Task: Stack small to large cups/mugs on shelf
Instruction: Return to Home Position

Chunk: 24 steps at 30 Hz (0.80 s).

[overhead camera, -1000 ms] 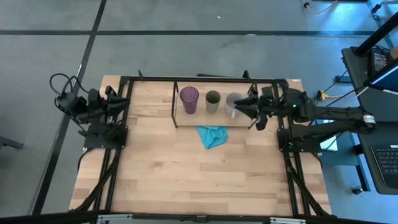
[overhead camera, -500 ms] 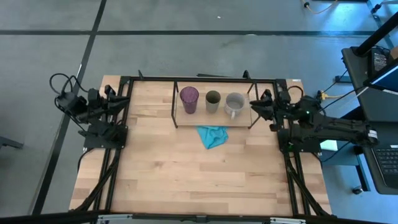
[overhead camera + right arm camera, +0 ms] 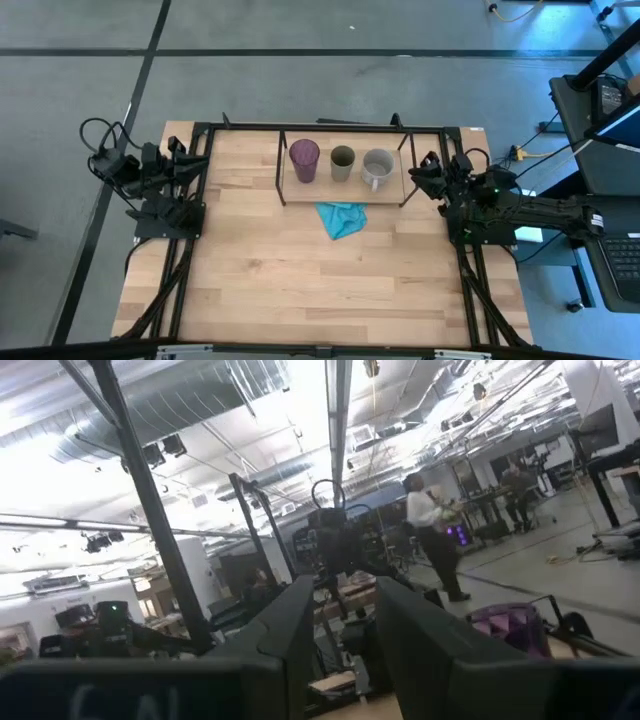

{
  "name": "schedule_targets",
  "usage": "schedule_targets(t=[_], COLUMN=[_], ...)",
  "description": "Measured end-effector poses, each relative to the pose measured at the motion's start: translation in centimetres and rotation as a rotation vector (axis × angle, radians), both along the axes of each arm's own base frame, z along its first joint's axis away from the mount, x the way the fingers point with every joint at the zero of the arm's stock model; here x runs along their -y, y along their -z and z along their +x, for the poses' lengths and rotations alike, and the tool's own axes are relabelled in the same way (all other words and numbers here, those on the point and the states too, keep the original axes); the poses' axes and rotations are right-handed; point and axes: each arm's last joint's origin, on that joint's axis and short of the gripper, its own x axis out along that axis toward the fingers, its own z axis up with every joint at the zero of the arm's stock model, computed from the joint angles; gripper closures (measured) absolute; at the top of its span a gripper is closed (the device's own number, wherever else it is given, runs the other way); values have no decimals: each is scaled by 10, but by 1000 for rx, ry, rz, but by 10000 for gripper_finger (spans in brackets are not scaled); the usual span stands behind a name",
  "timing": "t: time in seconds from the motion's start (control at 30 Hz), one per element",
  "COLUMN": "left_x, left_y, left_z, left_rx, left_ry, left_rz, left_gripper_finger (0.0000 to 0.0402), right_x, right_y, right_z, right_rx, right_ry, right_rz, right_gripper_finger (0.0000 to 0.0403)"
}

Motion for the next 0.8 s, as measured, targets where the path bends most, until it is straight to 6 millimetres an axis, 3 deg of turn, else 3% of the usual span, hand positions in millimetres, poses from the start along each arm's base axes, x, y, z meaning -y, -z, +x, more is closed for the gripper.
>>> schedule_targets(t=[0.47,0.8], left_x=[0,1], left_y=[3,4], left_z=[1,1], left_rx=[-21,-23], left_ry=[6,9], left_rz=[-10,-25], left_gripper_finger=[342,342], right_x=[-5,-5], right_y=[7,13], right_z=[1,4], right_rx=[-51,-119], right_ry=[-181,-183], right_rz=[-44,-12], right_gripper_finger=[291,291])
